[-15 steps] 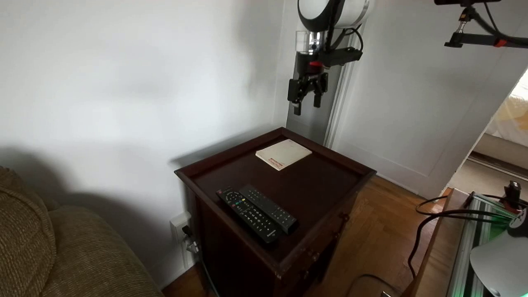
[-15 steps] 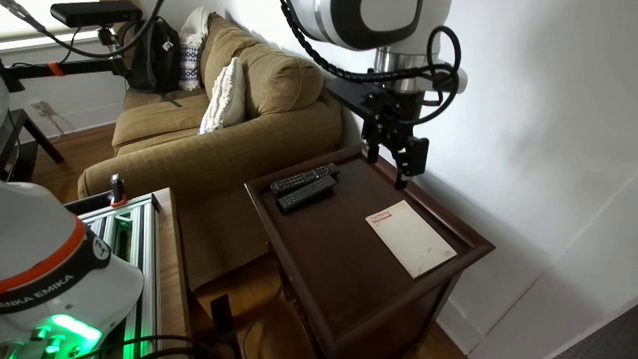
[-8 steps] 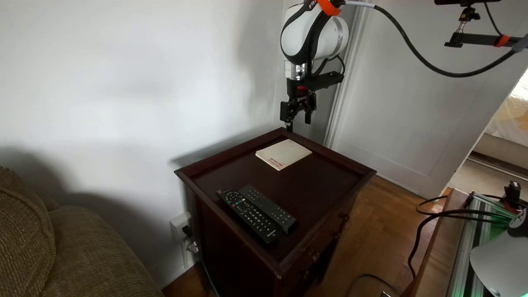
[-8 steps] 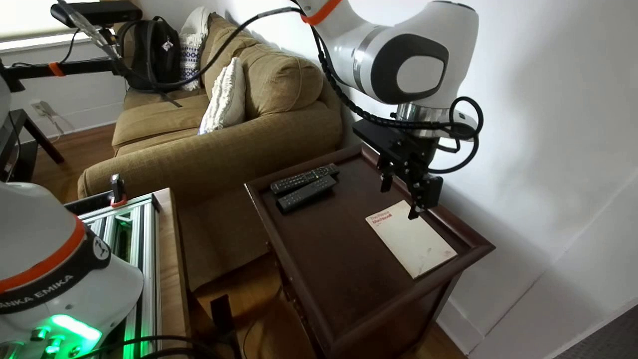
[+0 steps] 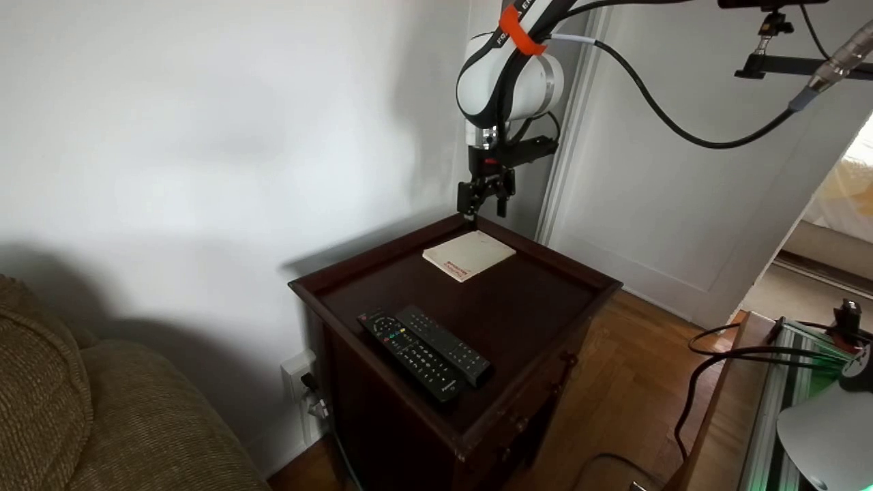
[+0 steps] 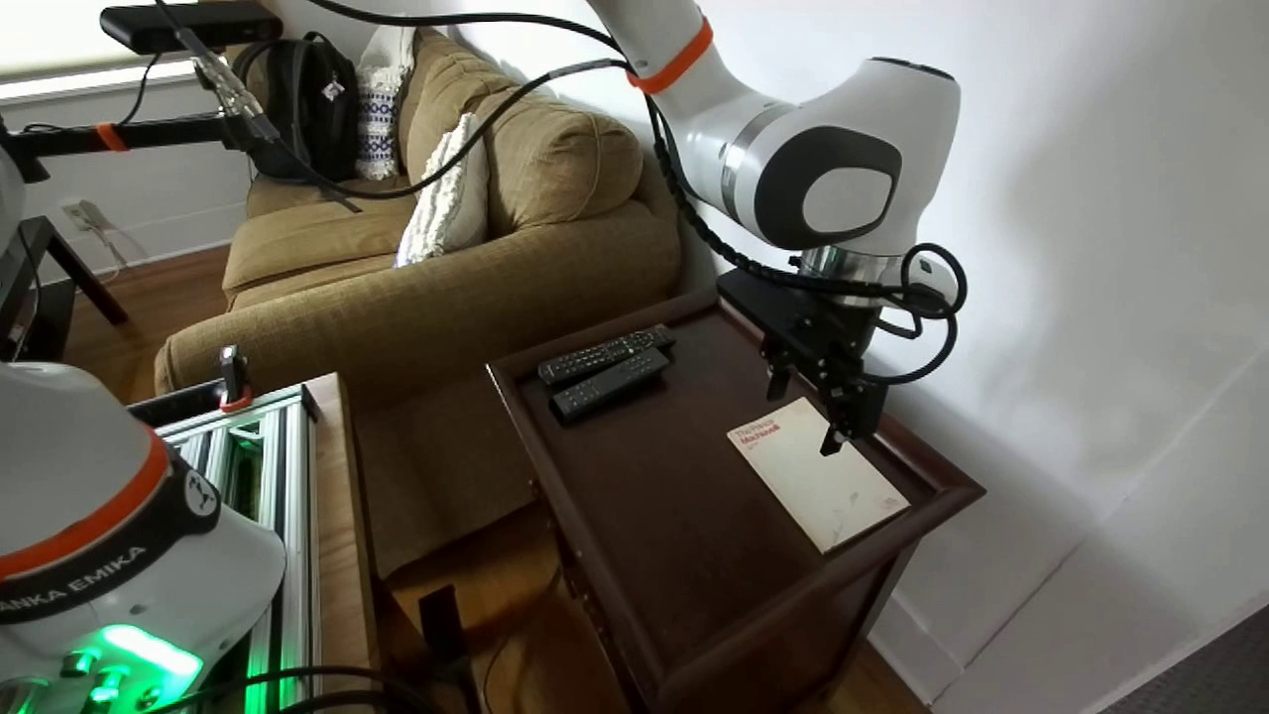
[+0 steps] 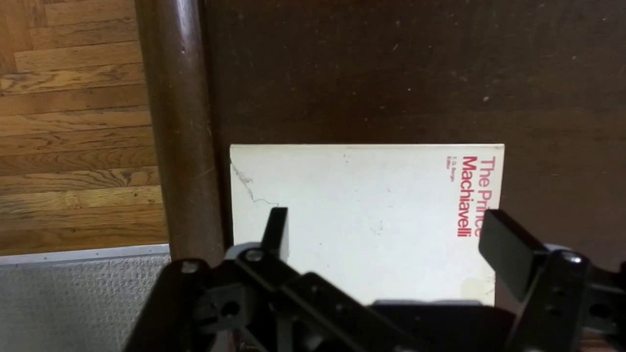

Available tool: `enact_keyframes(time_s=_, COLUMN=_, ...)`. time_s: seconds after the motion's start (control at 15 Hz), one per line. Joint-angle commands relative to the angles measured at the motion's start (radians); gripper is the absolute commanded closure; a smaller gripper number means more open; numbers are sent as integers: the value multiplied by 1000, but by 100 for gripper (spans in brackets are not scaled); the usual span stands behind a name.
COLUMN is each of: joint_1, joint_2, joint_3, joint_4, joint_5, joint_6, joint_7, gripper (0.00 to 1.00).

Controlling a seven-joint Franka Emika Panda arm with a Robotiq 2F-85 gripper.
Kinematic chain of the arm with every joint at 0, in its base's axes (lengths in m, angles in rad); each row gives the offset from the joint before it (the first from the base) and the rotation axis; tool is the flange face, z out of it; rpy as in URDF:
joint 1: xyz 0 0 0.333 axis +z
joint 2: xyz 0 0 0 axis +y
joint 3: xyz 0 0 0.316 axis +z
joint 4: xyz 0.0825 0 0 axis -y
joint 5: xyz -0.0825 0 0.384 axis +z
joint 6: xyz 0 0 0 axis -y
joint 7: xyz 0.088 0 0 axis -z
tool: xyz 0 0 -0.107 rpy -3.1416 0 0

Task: Turn the white book to the right

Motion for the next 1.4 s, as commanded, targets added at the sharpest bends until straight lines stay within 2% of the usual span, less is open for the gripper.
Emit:
enact_keyframes(time_s=0.0, joint_1=8, joint_2=30, joint_3=-12, joint_4=19, joint_5=-29, joint_6=-7, joint_7=-12, gripper=0)
enact_keyframes(time_s=0.4, joint_1=-6, joint_2=79, joint_3=2, joint_4=17, joint_5=-33, joint_6=66, joint_7=-58, gripper=0)
enact_keyframes(time_s=1.13, joint_1=-109, joint_2=181, joint_3=111, joint_4=14, joint_5=53, joint_6=325, joint_7=-172, gripper=0)
enact_keyframes(time_s=1.2, joint_1=-113, joint_2=184, joint_3=114, joint_4=14, joint_5=50, joint_6=344, joint_7=-177, gripper=22)
enact_keyframes(time_s=1.33, joint_1=-114, joint_2=192, joint_3=112, joint_4=17, joint_5=39, joint_6=366, joint_7=-181, gripper=32)
